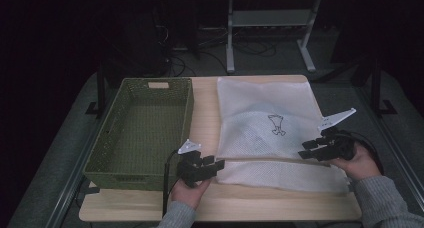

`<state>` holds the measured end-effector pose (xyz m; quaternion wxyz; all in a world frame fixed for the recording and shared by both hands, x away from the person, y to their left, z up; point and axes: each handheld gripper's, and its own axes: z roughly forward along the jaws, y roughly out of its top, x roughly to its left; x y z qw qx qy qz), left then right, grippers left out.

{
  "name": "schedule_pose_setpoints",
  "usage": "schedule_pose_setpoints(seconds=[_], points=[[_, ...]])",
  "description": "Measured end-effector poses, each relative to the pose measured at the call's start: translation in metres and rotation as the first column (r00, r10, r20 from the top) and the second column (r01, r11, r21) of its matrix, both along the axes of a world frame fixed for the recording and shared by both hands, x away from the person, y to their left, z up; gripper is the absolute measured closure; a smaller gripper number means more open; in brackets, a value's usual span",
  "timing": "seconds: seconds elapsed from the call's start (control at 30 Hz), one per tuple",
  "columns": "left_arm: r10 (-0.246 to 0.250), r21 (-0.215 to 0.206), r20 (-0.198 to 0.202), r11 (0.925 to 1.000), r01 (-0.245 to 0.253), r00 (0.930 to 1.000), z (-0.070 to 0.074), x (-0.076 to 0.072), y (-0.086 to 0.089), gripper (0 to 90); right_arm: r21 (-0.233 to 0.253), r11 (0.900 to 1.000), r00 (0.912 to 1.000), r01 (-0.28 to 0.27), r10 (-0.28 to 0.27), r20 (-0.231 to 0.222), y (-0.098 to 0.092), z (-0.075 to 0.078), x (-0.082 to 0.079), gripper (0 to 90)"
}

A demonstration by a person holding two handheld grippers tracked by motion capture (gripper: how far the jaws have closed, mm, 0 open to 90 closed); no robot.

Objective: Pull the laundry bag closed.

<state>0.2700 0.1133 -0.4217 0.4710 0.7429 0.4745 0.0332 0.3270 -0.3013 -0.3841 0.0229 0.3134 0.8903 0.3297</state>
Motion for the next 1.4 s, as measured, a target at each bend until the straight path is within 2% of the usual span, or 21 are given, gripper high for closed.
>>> schedule_pose_setpoints(seconds=[0.93,1.4], points=[[-0.005,0.005,0.061,1.0,0.005,0.9981,0.009,-0.012,0.005,46.3,0.017,0.997,0.9965,-0.08,0.079,0.024,0.04,0.004,-0.004,50.3],[-0.021,0.002,0.073,0.9998,0.021,0.9971,0.009,-0.019,0.003,44.4,0.029,0.993,0.9927,-0.118,0.117,0.026,0.059,0.001,-0.007,48.1]])
